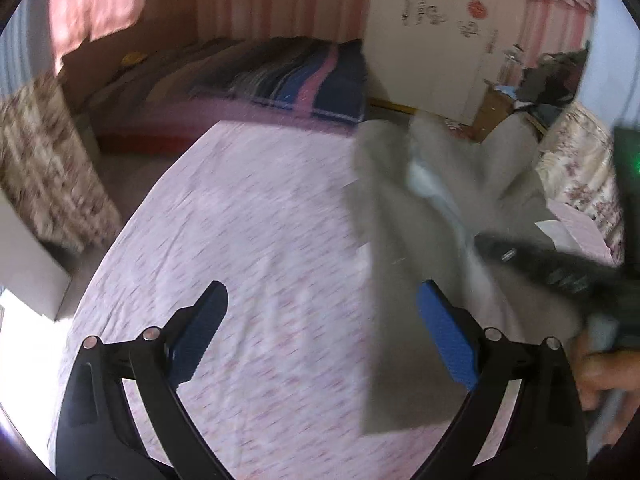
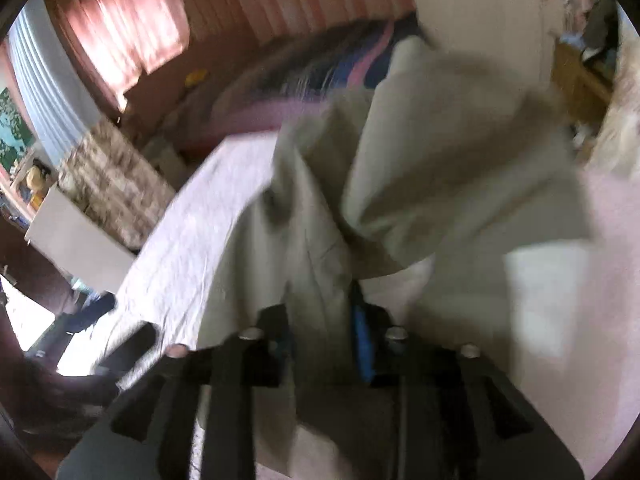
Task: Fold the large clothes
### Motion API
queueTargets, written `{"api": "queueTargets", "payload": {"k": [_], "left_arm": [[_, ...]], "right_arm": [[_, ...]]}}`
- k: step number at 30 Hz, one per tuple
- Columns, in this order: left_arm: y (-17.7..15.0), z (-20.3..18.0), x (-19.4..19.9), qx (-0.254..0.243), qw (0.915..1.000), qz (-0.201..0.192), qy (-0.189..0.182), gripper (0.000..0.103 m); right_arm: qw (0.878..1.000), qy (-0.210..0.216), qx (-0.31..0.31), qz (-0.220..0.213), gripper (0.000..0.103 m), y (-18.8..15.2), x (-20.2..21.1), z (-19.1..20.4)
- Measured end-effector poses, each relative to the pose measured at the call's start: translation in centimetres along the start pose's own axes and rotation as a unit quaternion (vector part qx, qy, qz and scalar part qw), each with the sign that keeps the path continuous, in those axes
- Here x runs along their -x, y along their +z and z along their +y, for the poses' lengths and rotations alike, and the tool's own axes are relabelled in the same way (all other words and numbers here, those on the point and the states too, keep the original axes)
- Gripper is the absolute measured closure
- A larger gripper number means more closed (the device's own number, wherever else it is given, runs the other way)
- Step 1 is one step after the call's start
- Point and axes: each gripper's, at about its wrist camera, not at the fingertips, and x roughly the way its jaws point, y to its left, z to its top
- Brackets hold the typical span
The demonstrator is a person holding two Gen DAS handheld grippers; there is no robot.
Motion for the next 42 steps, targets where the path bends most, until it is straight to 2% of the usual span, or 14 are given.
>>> {"api": "queueTargets", "payload": {"k": [4,7,9,11,14,19,23,27,31,35,37,39,41,42], "left_arm": [[-1.3,2.5,1.4,0.009,0.9999,0.007,0.009,0.008],[-1.9,2.5,3.0,0.011,0.9999,-0.002,0.001,0.008],[-1.8,1.5,3.7,0.009,0.9999,-0.008,-0.009,0.008],[-1.7,-0.7,4.6,-0.003,0.9997,-0.016,-0.018,0.007],[-1.6,-4.8,5.4,-0.023,0.9987,-0.021,-0.041,0.005],[-1.9,-11.3,6.9,-0.051,0.9953,-0.035,-0.075,0.005],[-1.8,-16.1,8.2,-0.081,0.9916,-0.063,-0.079,0.005],[-1.8,-18.2,8.9,-0.09,0.989,-0.072,-0.093,0.004],[-2.3,-19.2,9.3,-0.099,0.9874,-0.085,-0.089,0.003],[-3.4,-20.1,6.8,-0.125,0.9867,-0.051,-0.091,0.004],[-4.1,-20.5,5.4,-0.144,0.9847,-0.043,-0.089,0.017],[-4.6,-20.5,3.6,-0.156,0.9834,-0.026,-0.09,0.056],[-4.9,-19.6,2.3,-0.145,0.9844,-0.007,-0.1,0.078],[-4.9,-19.1,1.9,-0.14,0.9849,-0.005,-0.102,0.083]], "right_arm": [[1.0,0.011,0.009,-0.008,0.039,-1.0,0.2,1.6],[0.997,0.055,0.004,-0.045,0.032,-0.7,5.5,1.9],[0.994,0.07,0.007,-0.079,0.01,-0.5,9.6,1.4],[0.99,0.033,0.036,-0.133,0.005,-0.9,14.7,0.5],[0.98,-0.072,0.08,-0.169,0.004,-1.8,18.8,-1.4],[0.976,-0.125,0.056,-0.17,0.004,-5.3,22.4,-8.1],[0.979,-0.134,0.012,-0.153,0.004,-8.1,23.7,-13.9],[0.981,-0.134,-0.02,-0.142,0.004,-10.1,23.8,-17.8],[0.981,-0.136,-0.028,-0.135,0.004,-11.2,22.7,-18.8],[0.982,-0.131,-0.036,-0.128,0.004,-11.5,21.5,-19.7],[0.983,-0.126,-0.037,-0.125,0.004,-11.5,21.0,-19.6],[0.985,-0.123,-0.033,-0.118,0.004,-11.4,20.4,-18.8],[0.986,-0.123,-0.027,-0.112,0.004,-11.7,19.9,-18.1],[0.986,-0.122,-0.024,-0.109,0.004,-11.7,19.7,-17.8]]}}
